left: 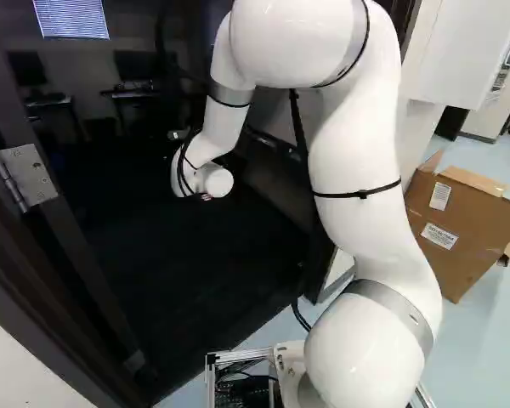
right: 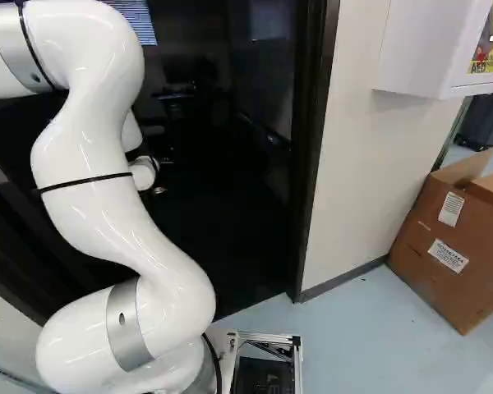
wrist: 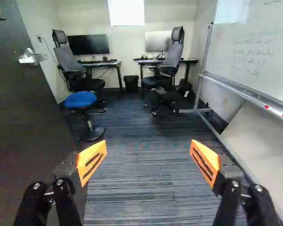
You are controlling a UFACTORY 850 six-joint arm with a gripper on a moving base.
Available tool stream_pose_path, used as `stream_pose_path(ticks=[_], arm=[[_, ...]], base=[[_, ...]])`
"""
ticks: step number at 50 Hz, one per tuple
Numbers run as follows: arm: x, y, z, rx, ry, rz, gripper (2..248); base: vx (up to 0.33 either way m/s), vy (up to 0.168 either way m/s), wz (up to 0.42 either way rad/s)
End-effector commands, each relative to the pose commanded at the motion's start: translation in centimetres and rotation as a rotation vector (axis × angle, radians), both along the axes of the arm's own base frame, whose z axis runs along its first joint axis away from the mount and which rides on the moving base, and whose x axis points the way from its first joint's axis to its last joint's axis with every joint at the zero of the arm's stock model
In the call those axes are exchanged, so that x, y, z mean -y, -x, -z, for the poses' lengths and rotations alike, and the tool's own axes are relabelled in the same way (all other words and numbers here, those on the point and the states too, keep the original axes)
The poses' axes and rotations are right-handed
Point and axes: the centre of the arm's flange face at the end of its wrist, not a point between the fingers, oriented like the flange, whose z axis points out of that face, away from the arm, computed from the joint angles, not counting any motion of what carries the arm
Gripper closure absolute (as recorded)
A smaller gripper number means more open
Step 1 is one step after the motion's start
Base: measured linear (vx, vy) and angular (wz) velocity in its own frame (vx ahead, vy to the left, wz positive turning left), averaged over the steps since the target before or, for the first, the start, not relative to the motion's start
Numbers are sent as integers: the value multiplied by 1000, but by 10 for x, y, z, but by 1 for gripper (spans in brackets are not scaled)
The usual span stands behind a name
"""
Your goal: Open the door and move inside
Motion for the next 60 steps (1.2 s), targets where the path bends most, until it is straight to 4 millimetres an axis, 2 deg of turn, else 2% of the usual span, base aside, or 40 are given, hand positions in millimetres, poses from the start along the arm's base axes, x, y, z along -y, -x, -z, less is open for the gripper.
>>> stream_pose_path(ticks=[60], arm=[[102, 63, -10, -46, 23, 120, 3]], base=[[0, 0, 0]])
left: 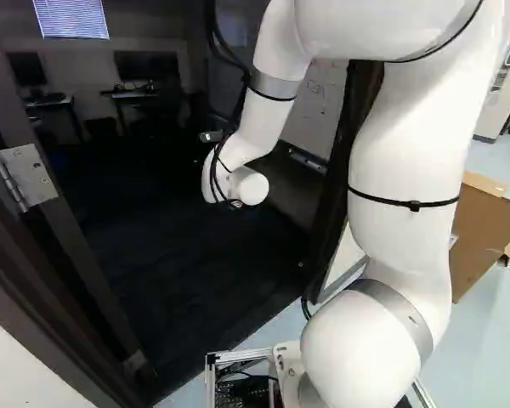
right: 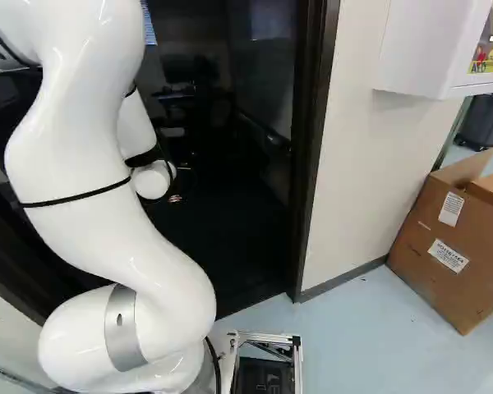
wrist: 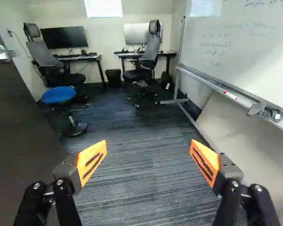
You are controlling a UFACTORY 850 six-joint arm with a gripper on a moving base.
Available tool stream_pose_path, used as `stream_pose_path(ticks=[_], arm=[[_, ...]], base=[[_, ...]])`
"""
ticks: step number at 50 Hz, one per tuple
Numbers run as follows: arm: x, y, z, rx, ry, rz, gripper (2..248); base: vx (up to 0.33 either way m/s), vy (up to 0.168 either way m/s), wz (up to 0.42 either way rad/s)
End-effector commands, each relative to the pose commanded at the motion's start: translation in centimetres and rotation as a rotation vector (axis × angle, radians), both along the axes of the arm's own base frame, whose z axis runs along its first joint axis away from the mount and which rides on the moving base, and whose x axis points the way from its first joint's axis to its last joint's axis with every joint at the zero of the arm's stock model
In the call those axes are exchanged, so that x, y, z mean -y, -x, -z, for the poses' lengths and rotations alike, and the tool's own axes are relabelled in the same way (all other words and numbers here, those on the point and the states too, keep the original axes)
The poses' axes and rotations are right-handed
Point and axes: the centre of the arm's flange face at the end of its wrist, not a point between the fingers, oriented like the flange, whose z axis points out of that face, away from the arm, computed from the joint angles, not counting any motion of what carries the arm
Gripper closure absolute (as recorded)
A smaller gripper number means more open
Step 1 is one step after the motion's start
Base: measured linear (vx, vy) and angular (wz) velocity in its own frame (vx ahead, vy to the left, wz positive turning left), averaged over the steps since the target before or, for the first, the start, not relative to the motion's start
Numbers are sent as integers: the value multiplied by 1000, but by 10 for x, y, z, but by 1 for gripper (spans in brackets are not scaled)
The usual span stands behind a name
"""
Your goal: Open the door and move inside
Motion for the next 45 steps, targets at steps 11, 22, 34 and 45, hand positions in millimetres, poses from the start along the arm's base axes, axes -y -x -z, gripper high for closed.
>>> stream_pose_path(ticks=[11, 22, 34, 45], arm=[[18, 14, -1, -6, 3, 24, 3], [35, 28, -2, -11, 5, 50, 3], [54, 40, -2, -15, 6, 81, 3], [65, 45, -3, -16, 6, 104, 3]], base=[[0, 0, 0], [0, 0, 0], [0, 0, 0], [0, 0, 0]])
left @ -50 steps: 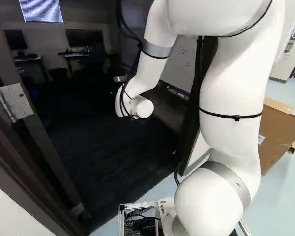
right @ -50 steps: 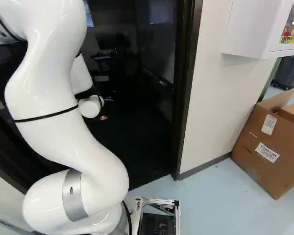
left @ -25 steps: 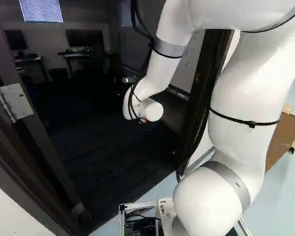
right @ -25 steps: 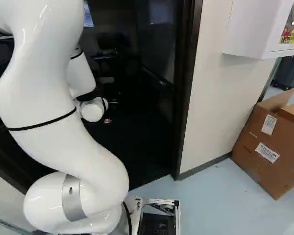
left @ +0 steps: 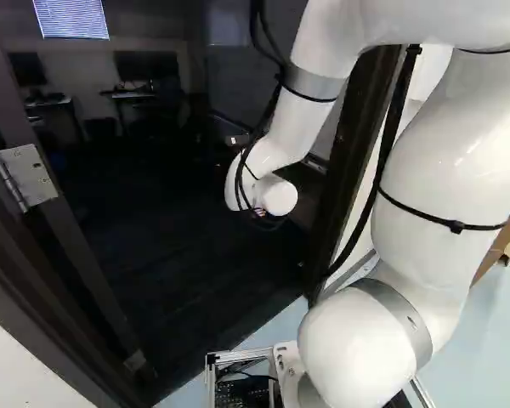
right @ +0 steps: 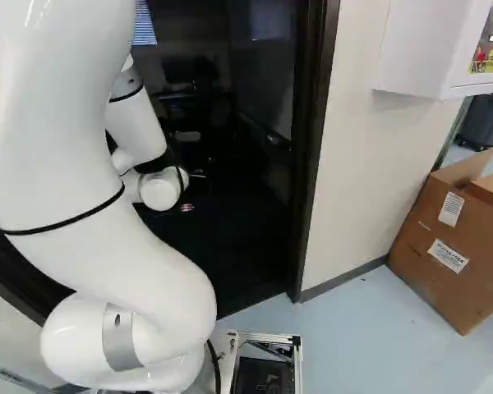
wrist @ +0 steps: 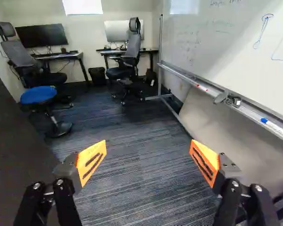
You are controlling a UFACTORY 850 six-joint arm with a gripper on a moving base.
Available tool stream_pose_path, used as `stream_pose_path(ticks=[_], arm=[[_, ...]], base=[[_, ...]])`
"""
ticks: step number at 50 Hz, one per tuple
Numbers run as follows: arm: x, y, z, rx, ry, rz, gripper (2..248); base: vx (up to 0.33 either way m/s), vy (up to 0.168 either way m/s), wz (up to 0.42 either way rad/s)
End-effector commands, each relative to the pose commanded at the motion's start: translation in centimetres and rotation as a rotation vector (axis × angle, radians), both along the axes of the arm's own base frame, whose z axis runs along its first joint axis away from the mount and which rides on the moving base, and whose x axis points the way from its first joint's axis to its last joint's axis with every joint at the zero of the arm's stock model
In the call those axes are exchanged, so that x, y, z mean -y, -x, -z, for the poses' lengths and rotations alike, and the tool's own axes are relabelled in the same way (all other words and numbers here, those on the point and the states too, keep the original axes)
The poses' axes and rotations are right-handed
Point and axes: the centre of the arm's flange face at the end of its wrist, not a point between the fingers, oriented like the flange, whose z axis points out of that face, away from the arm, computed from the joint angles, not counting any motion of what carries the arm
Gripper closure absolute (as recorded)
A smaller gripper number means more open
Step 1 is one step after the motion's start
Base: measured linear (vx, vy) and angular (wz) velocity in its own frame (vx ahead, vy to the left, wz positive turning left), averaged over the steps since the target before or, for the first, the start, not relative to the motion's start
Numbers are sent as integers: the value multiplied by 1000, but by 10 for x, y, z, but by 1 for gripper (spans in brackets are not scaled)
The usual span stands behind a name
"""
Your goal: Open the door and move inside
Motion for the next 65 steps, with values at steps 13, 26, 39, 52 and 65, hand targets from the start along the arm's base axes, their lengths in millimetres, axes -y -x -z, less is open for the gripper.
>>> stream_pose_path(ticks=[13, 26, 39, 52, 65], arm=[[1, 0, 0, 0, 0, 2, 3], [1, 0, 0, 0, 0, 2, 3], [1, 0, 0, 0, 0, 2, 3], [1, 0, 0, 0, 0, 2, 3], [1, 0, 0, 0, 0, 2, 3]], base=[[0, 0, 0], [0, 0, 0], [-10, -18, -60], [31, 4, -1], [72, 33, 156]])
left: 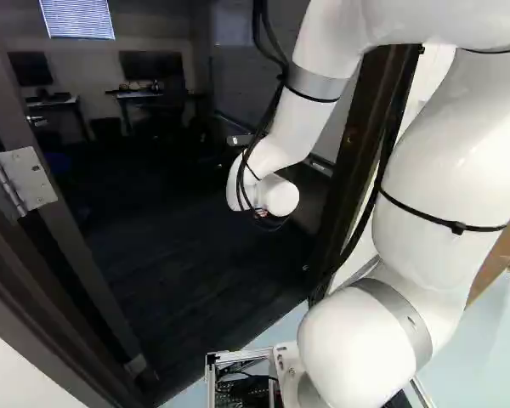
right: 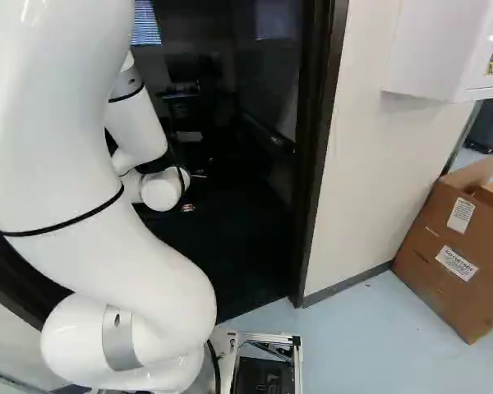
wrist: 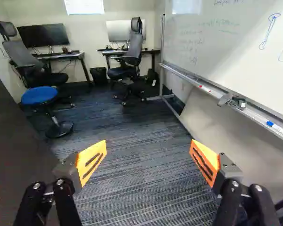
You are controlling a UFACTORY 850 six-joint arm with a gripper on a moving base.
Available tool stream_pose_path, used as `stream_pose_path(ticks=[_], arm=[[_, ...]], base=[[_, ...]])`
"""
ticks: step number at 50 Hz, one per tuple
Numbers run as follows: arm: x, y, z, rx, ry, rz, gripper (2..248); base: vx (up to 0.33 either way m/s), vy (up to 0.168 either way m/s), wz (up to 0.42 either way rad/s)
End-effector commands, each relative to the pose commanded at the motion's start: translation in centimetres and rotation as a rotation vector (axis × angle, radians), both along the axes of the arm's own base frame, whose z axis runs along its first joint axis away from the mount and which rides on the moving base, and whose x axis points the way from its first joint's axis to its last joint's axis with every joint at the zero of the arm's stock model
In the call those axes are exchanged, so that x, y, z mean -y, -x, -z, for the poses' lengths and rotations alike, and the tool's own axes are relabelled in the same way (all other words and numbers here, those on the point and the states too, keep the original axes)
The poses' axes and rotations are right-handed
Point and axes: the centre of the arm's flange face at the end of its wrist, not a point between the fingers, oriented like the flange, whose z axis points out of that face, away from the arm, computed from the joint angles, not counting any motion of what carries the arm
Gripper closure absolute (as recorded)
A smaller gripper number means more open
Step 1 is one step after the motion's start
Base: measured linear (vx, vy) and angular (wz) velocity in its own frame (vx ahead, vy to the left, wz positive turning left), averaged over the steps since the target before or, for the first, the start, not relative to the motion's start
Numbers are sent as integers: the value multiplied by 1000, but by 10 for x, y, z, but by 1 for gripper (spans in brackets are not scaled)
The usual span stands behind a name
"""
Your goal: Open the door and move inside
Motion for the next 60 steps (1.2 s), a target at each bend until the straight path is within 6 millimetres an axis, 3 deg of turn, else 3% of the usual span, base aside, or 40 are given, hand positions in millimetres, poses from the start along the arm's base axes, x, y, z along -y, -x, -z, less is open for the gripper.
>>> stream_pose_path(ticks=[60], arm=[[0, 0, 0, 0, 0, 0, 3]], base=[[98, 13, 179]])
